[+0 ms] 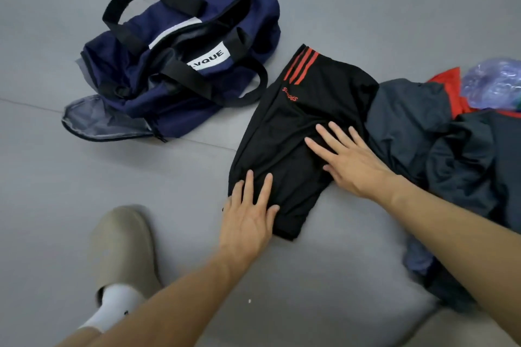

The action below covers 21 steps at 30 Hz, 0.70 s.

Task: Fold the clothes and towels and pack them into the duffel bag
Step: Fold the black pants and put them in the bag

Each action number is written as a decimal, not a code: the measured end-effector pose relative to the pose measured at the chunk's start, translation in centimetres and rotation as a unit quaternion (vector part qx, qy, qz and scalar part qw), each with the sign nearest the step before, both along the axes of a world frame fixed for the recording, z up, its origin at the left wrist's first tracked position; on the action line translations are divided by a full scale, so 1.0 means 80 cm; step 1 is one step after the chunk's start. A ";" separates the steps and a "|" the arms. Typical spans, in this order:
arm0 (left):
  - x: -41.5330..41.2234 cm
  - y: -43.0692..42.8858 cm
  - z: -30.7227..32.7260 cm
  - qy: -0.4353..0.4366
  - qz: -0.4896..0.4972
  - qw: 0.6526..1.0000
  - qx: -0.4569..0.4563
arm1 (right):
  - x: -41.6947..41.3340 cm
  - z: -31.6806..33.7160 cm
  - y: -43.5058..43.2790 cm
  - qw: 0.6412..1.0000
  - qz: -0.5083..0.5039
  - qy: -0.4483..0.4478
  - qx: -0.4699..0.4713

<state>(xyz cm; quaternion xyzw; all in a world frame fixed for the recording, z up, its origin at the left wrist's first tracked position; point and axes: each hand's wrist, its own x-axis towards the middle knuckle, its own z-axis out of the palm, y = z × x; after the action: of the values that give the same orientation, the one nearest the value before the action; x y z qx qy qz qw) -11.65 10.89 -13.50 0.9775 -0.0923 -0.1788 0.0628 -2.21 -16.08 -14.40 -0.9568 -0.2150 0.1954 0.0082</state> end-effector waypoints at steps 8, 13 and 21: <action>-0.002 0.065 0.021 0.069 -0.165 0.984 -0.018 | -0.201 0.006 0.093 0.991 0.042 0.089 0.088; -0.048 0.104 0.024 0.069 -0.215 0.974 0.019 | -0.231 -0.004 0.106 0.994 -0.052 0.053 0.084; -0.058 0.072 0.011 0.038 -0.162 0.986 0.031 | -0.201 0.009 0.094 0.987 -0.091 -0.048 0.121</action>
<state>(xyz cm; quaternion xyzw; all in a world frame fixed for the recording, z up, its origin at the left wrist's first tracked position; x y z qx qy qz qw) -16.28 16.64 -12.64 0.9436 -0.2415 -0.2264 0.0062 -18.26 -8.55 -13.71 -0.9727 -0.1488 0.1205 0.1313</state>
